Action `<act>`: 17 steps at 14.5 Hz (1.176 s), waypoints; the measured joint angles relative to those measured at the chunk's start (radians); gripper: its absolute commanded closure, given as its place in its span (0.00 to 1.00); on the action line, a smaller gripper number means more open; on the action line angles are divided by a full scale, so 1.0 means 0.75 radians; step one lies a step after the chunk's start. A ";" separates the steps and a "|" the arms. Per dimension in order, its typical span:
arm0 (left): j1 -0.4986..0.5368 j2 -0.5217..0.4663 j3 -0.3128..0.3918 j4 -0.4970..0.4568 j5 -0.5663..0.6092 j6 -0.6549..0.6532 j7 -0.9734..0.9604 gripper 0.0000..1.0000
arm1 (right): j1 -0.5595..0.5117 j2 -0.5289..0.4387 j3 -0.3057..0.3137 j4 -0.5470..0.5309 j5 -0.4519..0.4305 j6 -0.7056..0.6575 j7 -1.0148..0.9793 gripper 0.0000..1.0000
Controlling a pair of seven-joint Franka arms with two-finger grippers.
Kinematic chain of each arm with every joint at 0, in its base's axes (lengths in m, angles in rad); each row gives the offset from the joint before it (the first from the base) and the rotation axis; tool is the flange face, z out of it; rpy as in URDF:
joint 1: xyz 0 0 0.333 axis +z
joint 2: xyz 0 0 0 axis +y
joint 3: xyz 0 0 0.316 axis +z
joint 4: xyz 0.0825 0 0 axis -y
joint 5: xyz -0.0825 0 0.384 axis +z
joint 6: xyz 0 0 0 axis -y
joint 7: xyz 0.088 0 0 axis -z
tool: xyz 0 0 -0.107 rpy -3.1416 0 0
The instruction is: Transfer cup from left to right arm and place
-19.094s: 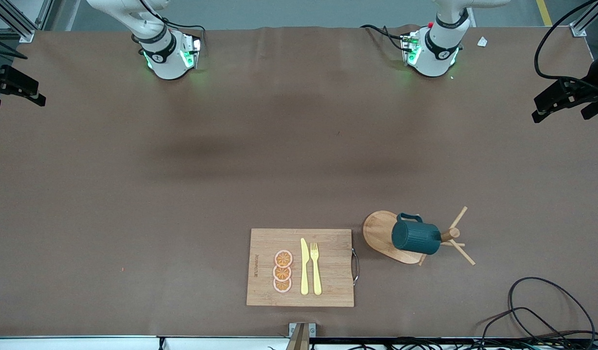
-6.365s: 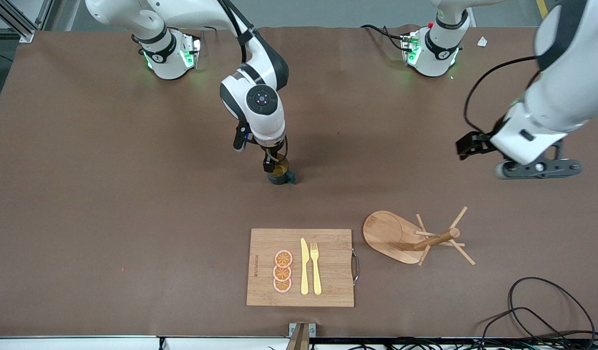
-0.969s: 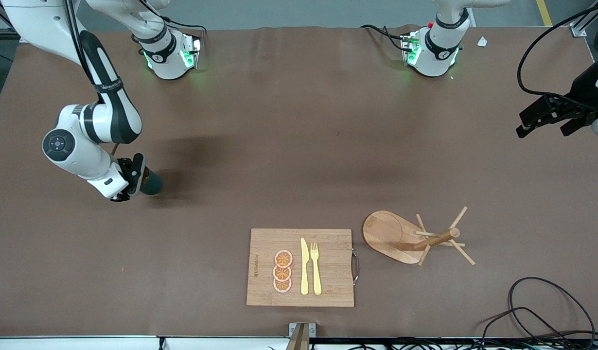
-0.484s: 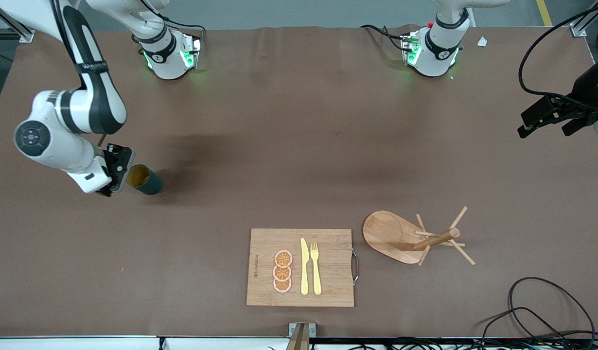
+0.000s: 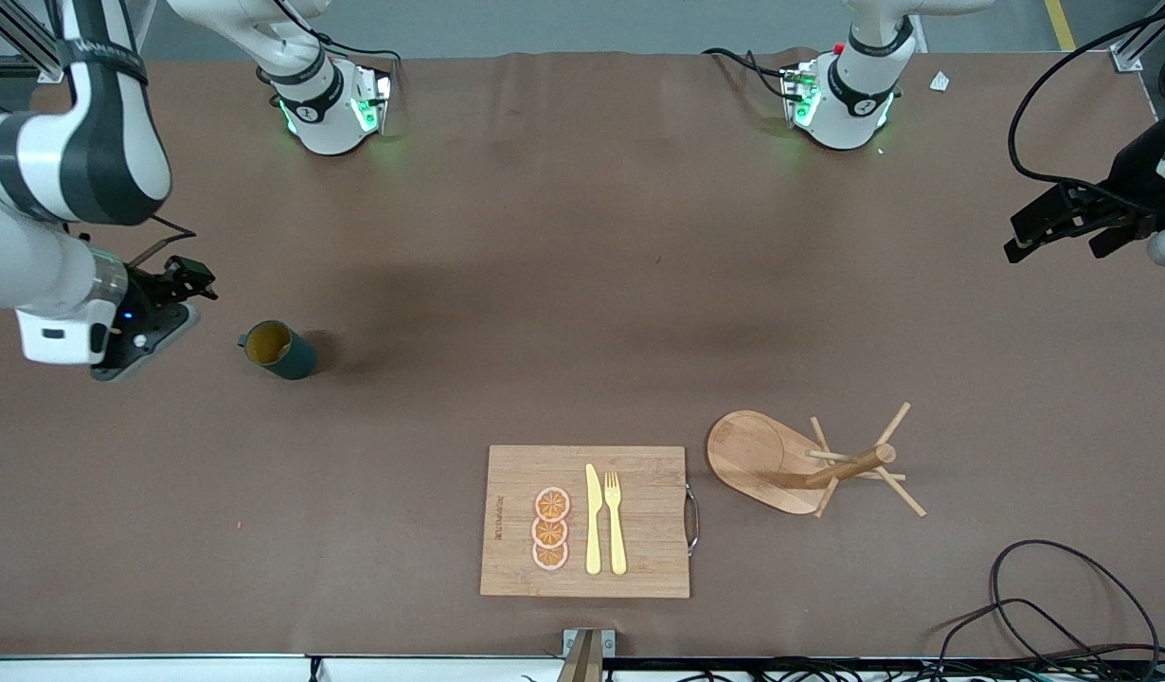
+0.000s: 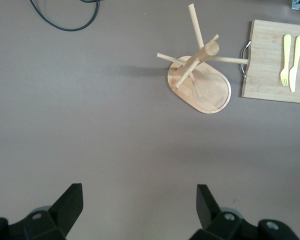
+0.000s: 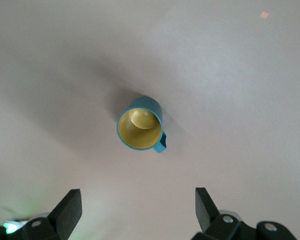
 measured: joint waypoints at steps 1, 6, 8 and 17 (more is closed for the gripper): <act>0.000 0.000 0.000 0.000 0.000 -0.001 0.000 0.00 | 0.000 0.000 0.003 0.049 0.001 -0.044 0.086 0.00; 0.001 -0.001 0.001 0.001 0.005 -0.008 0.011 0.00 | -0.030 0.000 -0.025 0.229 0.065 -0.180 0.487 0.00; 0.001 -0.001 0.000 0.001 0.012 -0.020 0.033 0.00 | -0.052 0.000 -0.033 0.296 0.070 -0.216 0.604 0.00; 0.001 -0.005 0.000 0.001 0.020 -0.024 0.035 0.00 | -0.131 0.007 -0.039 0.405 0.069 -0.282 0.672 0.00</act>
